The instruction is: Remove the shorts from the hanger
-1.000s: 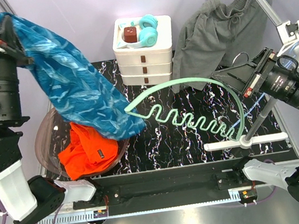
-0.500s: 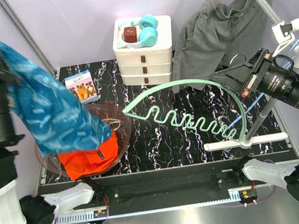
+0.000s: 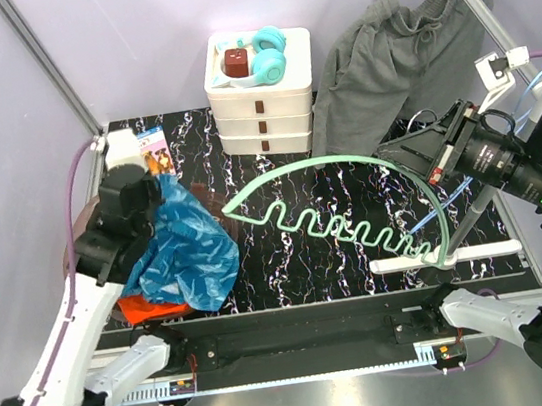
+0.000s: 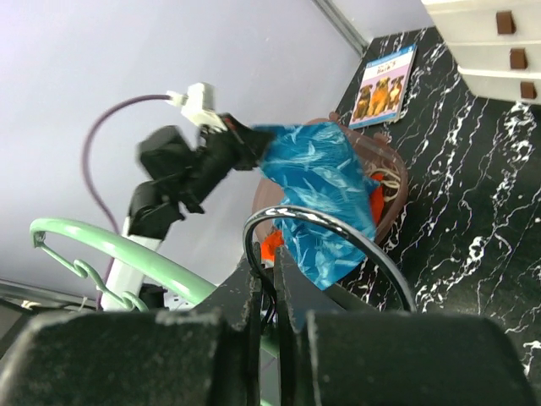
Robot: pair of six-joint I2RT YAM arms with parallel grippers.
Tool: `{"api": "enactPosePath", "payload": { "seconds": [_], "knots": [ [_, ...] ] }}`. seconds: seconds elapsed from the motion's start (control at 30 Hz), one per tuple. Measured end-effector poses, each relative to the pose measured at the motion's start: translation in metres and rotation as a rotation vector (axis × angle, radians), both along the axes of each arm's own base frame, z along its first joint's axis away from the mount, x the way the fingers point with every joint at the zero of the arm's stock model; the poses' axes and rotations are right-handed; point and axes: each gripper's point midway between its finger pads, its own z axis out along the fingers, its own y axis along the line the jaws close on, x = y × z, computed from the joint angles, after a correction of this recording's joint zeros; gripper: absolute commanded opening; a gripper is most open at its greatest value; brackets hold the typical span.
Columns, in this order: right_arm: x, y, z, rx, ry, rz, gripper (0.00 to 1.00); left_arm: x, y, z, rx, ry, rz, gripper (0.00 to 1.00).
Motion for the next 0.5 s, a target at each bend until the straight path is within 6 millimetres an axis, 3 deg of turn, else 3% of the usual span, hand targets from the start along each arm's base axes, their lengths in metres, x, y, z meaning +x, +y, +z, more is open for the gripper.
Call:
{"api": "enactPosePath", "payload": {
  "seconds": [0.1, 0.2, 0.33, 0.4, 0.43, 0.47, 0.5],
  "knots": [
    [-0.001, 0.003, -0.006, 0.003, 0.022, 0.018, 0.00, -0.017, 0.041, -0.070, -0.154, 0.135, 0.195, 0.03],
    [-0.002, 0.005, -0.011, 0.008, 0.033, 0.030, 0.00, -0.045, 0.070, -0.110, -0.355, 0.174, 0.389, 0.08],
    [-0.006, 0.006, -0.013, 0.011, 0.043, 0.045, 0.00, -0.060, 0.074, -0.130, -0.532, 0.169, 0.489, 0.10],
    [-0.006, 0.007, -0.013, 0.016, 0.046, 0.051, 0.00, -0.061, 0.071, -0.146, -0.624, 0.200, 0.529, 0.05],
    [-0.006, 0.008, -0.013, 0.017, 0.046, 0.053, 0.00, -0.061, 0.069, -0.153, -0.651, 0.221, 0.545, 0.08],
    [-0.006, 0.008, -0.013, 0.020, 0.048, 0.056, 0.00, -0.061, 0.068, -0.161, -0.677, 0.252, 0.564, 0.31],
    [-0.006, 0.009, -0.013, 0.022, 0.050, 0.058, 0.00, -0.060, 0.066, -0.167, -0.697, 0.282, 0.577, 0.43]
  ]
}}
